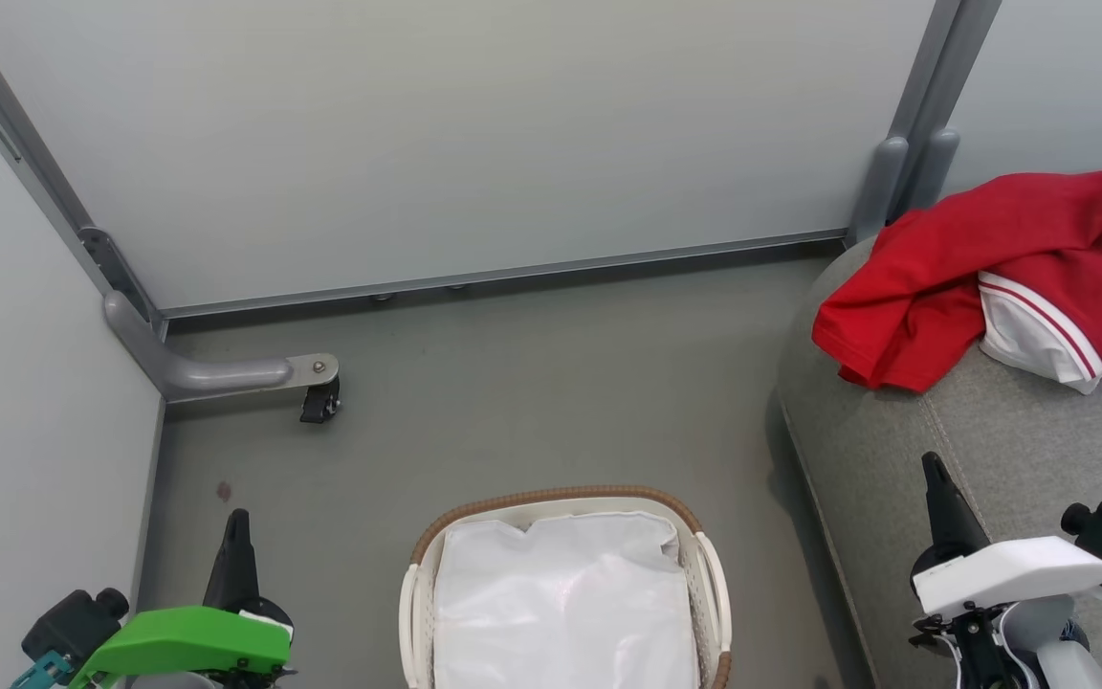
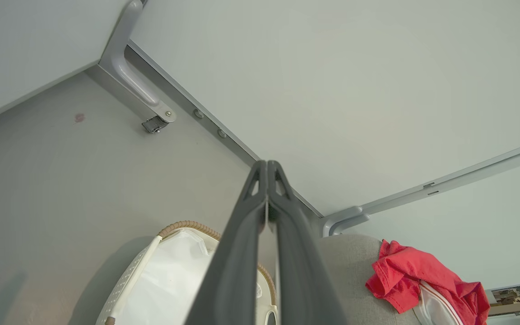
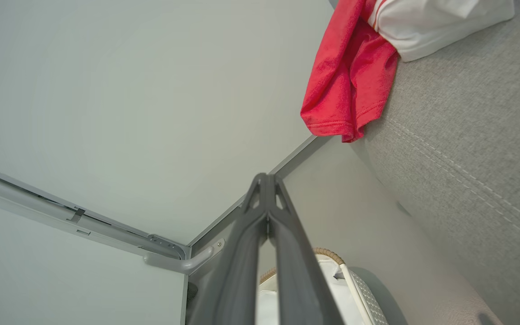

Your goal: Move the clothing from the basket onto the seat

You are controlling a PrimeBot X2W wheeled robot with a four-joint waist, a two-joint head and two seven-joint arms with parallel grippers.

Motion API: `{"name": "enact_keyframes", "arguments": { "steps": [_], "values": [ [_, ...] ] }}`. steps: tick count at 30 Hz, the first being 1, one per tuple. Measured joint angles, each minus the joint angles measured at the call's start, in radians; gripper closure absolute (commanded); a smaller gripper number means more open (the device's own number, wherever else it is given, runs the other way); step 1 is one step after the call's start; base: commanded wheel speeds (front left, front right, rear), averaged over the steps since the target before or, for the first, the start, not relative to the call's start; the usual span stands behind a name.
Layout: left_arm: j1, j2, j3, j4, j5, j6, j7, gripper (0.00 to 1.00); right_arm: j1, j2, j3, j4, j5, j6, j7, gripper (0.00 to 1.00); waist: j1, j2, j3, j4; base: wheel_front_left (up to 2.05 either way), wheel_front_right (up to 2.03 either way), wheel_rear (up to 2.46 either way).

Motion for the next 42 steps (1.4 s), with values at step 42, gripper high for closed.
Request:
{"name": "enact_keyframes", "arguments": {
  "steps": [42],
  "values": [
    [-0.044,0.000,0.069,-0.033,-0.384,-0.014,0.115,1.00,-0.005,-0.004,-0.031,-0.031,0.458,0.000,0.114,1.00,0.0000,0.0000,-0.003,-0.009,0.00,0.00,0.00]
  ]
}}
